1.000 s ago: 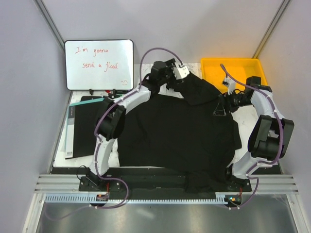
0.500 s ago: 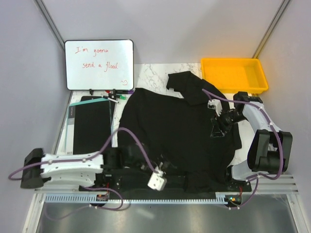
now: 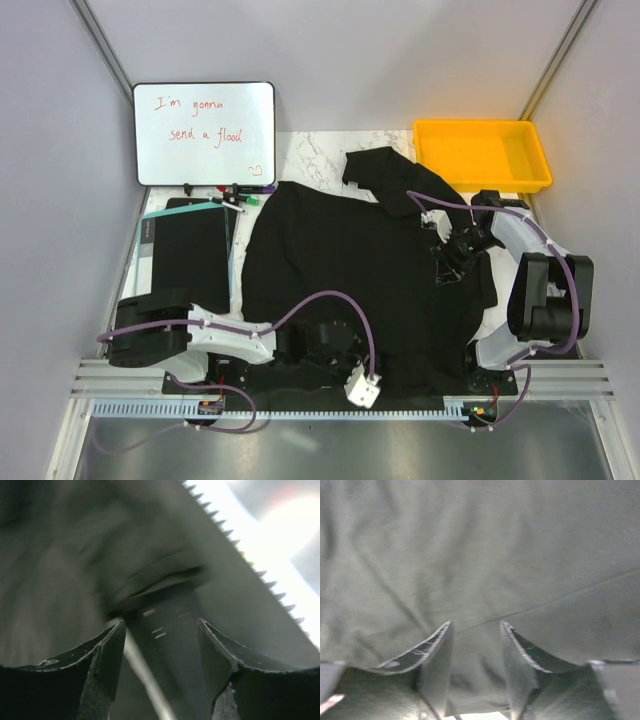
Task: Fold and stack the long sleeve shirts
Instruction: Flatten the shirt out
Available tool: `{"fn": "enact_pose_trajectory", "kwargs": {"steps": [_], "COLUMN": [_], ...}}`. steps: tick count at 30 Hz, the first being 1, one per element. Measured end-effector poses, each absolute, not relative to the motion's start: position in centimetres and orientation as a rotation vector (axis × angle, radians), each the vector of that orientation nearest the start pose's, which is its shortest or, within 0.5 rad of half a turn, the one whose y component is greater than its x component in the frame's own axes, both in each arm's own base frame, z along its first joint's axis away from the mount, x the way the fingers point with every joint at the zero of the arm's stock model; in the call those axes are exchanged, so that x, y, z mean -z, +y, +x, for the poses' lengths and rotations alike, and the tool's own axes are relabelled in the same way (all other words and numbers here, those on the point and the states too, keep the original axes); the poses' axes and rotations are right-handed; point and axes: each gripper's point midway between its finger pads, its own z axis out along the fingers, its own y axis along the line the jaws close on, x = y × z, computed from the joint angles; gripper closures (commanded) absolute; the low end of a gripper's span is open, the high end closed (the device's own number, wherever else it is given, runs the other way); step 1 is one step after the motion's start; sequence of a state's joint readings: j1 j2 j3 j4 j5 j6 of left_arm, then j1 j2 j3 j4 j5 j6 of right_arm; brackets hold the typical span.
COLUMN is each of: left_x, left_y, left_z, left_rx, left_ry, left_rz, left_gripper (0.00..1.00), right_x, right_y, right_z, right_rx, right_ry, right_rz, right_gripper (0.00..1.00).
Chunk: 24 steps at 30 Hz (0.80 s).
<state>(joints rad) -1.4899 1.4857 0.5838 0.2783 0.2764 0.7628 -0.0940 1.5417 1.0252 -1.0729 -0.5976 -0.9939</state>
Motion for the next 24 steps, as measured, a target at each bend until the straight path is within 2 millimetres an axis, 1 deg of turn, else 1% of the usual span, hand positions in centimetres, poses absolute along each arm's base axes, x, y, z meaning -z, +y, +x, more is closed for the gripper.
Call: {"fn": "enact_pose_trajectory", "kwargs": {"steps": [2,3,5,6,8,10,11,12,13,15,17,18,19,23,24], "left_x": [-6.0,-6.8,-9.3,-10.6,-12.4,-13.0,-12.8,-12.1,-11.1,-8.2,-5.5,-4.2,-2.1,-1.9,-1.9], "left_y": [-38.5,-38.4,-37.7,-36.9,-35.0,-32.8,-32.0,-31.0,-30.1,-28.3,-26.7,-25.8,-23.9,-23.8,-23.8], "left_z": [3.2,4.7,8.2,9.8,12.0,13.0,13.0,13.0,13.0,13.1,13.7,14.2,14.9,15.2,15.1], "left_rx": [0.68,0.667,0.629,0.608,0.566,0.53,0.518,0.504,0.49,0.449,0.391,0.355,0.286,0.271,0.275], "left_ry": [0.884,0.932,1.014,1.047,1.098,1.139,1.154,1.176,1.211,1.309,1.419,1.477,1.573,1.583,1.582], "left_rz": [2.055,2.02,1.922,1.879,1.826,1.816,1.826,1.846,1.873,1.938,1.994,2.013,2.045,2.06,2.066], "left_gripper": [0.36,0.37,0.4,0.41,0.41,0.41,0.41,0.42,0.44,0.45,0.46,0.47,0.48,0.5,0.5], "right_x": [-5.8,-5.1,-3.8,-3.1,-2.0,-1.8,-1.8,-1.8,-1.7,-1.7,-1.7,-1.7,-1.6,-1.9,-1.9], "right_y": [4.1,3.7,3.0,2.7,2.1,1.8,1.6,1.3,1.1,0.8,0.4,0.2,-0.1,-0.2,-0.2], "right_z": [24.1,24.5,25.0,25.3,25.8,26.6,27.0,27.5,28.0,28.9,29.6,29.9,30.5,31.1,31.2], "right_rx": [-0.707,-0.688,-0.651,-0.633,-0.598,-0.581,-0.561,-0.536,-0.513,-0.473,-0.435,-0.418,-0.388,-0.372,-0.374], "right_ry": [2.527,2.551,2.594,2.613,2.653,2.678,2.681,2.681,2.682,2.68,2.675,2.672,2.667,2.642,2.635], "right_rz": [-1.188,-1.185,-1.184,-1.18,-1.169,-1.143,-1.139,-1.135,-1.133,-1.128,-1.131,-1.132,-1.136,-1.168,-1.177], "right_gripper": [0.54,0.55,0.57,0.57,0.58,0.59,0.59,0.59,0.59,0.59,0.59,0.57,0.55,0.49,0.46]}}
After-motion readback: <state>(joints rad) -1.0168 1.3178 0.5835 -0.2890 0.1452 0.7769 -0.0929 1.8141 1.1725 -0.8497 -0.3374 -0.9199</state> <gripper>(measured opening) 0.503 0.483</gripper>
